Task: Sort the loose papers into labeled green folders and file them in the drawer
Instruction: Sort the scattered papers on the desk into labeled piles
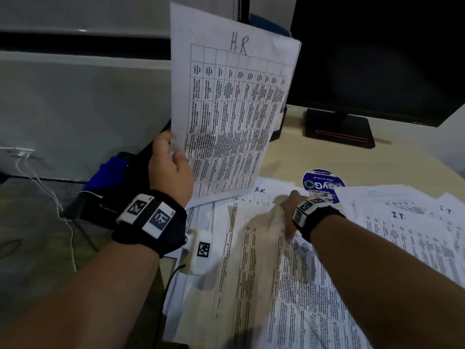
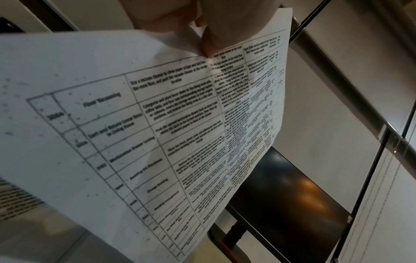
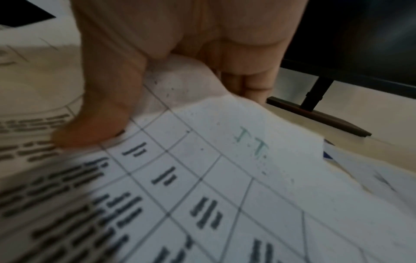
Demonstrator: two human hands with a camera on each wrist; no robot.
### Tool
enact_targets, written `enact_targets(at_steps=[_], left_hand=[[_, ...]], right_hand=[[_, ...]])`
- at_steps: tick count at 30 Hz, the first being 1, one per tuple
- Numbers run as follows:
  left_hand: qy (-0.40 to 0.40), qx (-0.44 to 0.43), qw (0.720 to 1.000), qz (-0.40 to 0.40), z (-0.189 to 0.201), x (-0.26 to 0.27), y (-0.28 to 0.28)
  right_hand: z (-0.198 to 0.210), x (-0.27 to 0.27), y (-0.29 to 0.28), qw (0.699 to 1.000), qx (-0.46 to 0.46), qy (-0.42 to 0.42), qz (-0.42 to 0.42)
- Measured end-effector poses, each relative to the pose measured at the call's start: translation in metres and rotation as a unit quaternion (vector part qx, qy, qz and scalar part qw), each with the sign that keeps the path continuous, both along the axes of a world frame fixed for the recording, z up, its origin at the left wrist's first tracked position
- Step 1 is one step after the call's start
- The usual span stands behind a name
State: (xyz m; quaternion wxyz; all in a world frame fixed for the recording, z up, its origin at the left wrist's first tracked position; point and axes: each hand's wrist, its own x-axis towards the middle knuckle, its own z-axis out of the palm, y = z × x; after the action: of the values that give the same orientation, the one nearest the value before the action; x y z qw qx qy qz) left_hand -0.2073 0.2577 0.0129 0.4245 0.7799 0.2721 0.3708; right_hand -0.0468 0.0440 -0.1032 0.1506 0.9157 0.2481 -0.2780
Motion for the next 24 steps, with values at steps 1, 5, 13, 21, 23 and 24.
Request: enact_targets(at_steps=[1, 5, 13, 21, 23, 24], left_hand=[[-0.002, -0.003, 1.0, -0.003, -0.001, 0.0, -0.001], [0.001, -0.004, 1.0, -0.007, -0.002, 0.0, -0.001], [-0.004, -0.034, 0.999, 0.012, -0.007, 0.001, 0.018], [0.162, -0.131, 0.977, -0.039, -0.051, 0.014, 0.001], [0.243, -0.136, 0.956, -0.095, -0.07, 0.015, 0.0], [0.283, -0.138, 0.941, -0.123, -0.08, 0.012, 0.0]], right_hand=[[0.005, -0.001, 0.002, 1.0, -0.001, 0.007, 0.004], [0.021, -0.012, 0.002, 0.999, 0.019, 0.038, 0.018], [0.1, -0.084, -0.046, 0.977, 0.176, -0.09, 0.079], [0.124, -0.104, -0.08, 0.936, 0.297, -0.156, 0.109], [0.124, -0.106, -0.085, 0.927, 0.306, -0.165, 0.14], [0.124, -0.106, -0.085, 0.921, 0.315, -0.17, 0.157]])
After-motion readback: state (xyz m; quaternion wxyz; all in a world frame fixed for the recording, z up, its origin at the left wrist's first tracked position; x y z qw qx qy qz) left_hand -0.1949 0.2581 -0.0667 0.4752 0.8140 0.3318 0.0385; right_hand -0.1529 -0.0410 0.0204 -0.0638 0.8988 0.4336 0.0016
